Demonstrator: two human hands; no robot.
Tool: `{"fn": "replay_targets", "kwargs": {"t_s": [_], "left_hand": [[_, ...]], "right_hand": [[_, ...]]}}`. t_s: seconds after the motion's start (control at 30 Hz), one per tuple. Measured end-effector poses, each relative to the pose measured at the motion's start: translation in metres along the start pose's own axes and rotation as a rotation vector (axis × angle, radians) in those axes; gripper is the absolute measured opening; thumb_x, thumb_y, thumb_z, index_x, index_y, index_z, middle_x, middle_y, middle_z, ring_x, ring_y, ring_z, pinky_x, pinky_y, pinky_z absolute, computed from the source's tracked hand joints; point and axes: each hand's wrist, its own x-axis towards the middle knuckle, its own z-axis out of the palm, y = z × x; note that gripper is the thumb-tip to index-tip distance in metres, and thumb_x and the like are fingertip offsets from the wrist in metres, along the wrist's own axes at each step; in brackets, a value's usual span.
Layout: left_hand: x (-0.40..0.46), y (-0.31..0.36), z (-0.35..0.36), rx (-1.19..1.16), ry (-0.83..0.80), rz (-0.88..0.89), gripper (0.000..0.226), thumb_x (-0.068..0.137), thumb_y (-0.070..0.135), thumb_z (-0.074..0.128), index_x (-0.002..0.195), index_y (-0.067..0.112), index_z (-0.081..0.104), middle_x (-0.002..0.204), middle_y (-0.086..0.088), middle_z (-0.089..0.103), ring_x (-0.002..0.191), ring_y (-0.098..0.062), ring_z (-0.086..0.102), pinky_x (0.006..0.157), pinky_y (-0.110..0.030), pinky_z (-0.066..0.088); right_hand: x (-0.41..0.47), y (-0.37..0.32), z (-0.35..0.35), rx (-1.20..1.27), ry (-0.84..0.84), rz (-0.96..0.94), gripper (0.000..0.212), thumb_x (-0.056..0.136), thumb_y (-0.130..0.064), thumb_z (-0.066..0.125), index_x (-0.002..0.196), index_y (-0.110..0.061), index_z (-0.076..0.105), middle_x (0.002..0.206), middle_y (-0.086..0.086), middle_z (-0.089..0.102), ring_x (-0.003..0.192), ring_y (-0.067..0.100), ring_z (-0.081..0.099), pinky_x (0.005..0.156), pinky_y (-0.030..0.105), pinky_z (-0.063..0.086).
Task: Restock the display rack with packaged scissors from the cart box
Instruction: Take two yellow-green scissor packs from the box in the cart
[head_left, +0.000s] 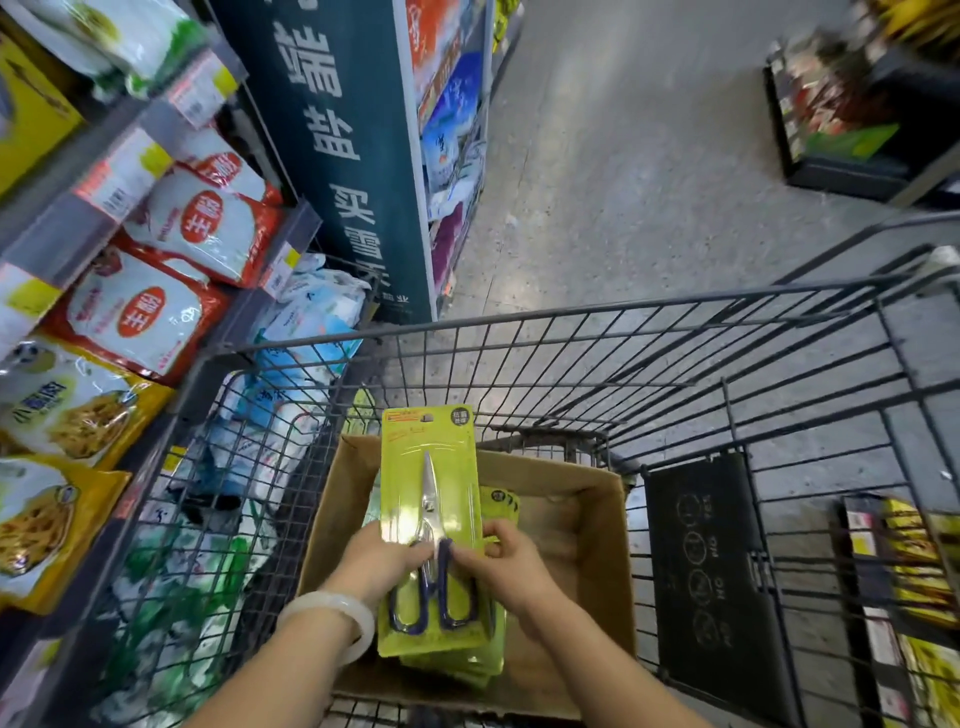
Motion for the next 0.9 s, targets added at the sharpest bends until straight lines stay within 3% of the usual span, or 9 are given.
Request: {"fn": "replay_targets", "kwargs": {"t_s": [0.1,0.2,0.27,0.37,0.5,0.67,0.83,0.9], "left_hand": [[-0.003,0.001,-0.003,-0.005,0.012,0.029,0.039,0.067,0.017,0.076,0.104,0.014,0.064,0.100,-0.010,0.073,0.095,-0.031,0.068,0.091,-0.051,0.051],[-0.004,0.000,-0.005,-0.023,0.020,0.038,0.016,0.080,0.008,0.070,0.093,0.013,0.064,0.099,-0.012,0.072,0.096,-0.031,0.067,0.094,-0.051,0.050],[-0.001,-0.004,-0.008,-0.037,0.031,0.030,0.017,0.081,0.008,0.069,0.096,0.012,0.062,0.099,-0.015,0.072,0.096,-0.033,0.067,0.093,-0.053,0.050],[0.005,-0.012,-0.015,-0.061,0.067,0.006,0.032,0.077,0.014,0.072,0.103,0.015,0.055,0.104,-0.012,0.069,0.098,-0.032,0.066,0.092,-0.053,0.050],[0.011,-0.018,-0.022,-0.045,0.089,-0.005,0.034,0.077,0.014,0.073,0.105,0.016,0.054,0.104,-0.010,0.068,0.098,-0.031,0.066,0.092,-0.052,0.050],[0.021,-0.021,-0.029,0.009,0.109,0.006,0.044,0.065,0.025,0.075,0.104,0.016,0.055,0.104,-0.010,0.069,0.098,-0.031,0.066,0.093,-0.051,0.050],[0.008,-0.014,-0.029,0.025,0.140,0.006,0.038,0.077,0.018,0.073,0.107,0.011,0.051,0.106,-0.005,0.064,0.108,-0.027,0.059,0.101,-0.050,0.044],[0.004,-0.015,-0.032,0.012,0.160,0.005,0.039,0.081,0.016,0.071,0.109,0.009,0.046,0.107,-0.002,0.060,0.114,-0.023,0.053,0.105,-0.048,0.040]], "right_hand": [[0.001,-0.003,-0.009,-0.161,0.105,-0.043,0.022,0.091,-0.036,0.054,0.095,-0.014,0.057,0.086,-0.002,0.060,0.073,0.006,0.054,0.067,0.018,0.045],[0.012,0.014,-0.018,-0.457,0.196,0.064,0.045,0.086,-0.045,0.059,0.118,-0.015,0.052,0.112,0.002,0.058,0.102,0.016,0.057,0.084,0.027,0.044],[0.019,0.024,-0.016,-0.537,0.174,0.154,0.066,0.079,-0.049,0.066,0.129,-0.013,0.043,0.129,0.005,0.051,0.118,0.022,0.052,0.095,0.031,0.044],[0.028,0.029,-0.007,-0.484,0.124,0.216,0.065,0.077,-0.046,0.069,0.126,-0.013,0.043,0.126,0.003,0.056,0.116,0.021,0.054,0.091,0.028,0.045],[0.041,0.035,0.003,-0.528,0.177,0.269,0.051,0.075,-0.038,0.073,0.114,-0.014,0.049,0.114,0.003,0.062,0.102,0.020,0.060,0.086,0.031,0.050],[0.055,0.038,-0.001,-0.335,0.176,0.373,0.045,0.068,-0.026,0.081,0.106,-0.011,0.062,0.107,0.007,0.068,0.097,0.022,0.065,0.089,0.035,0.054],[0.053,0.037,0.001,-0.140,0.166,0.418,0.032,0.070,-0.008,0.078,0.095,-0.002,0.060,0.104,0.015,0.068,0.096,0.029,0.067,0.088,0.043,0.055],[0.051,0.041,0.001,-0.100,0.136,0.400,0.044,0.068,-0.007,0.080,0.105,-0.003,0.058,0.106,0.015,0.068,0.097,0.030,0.067,0.088,0.045,0.055]]}}
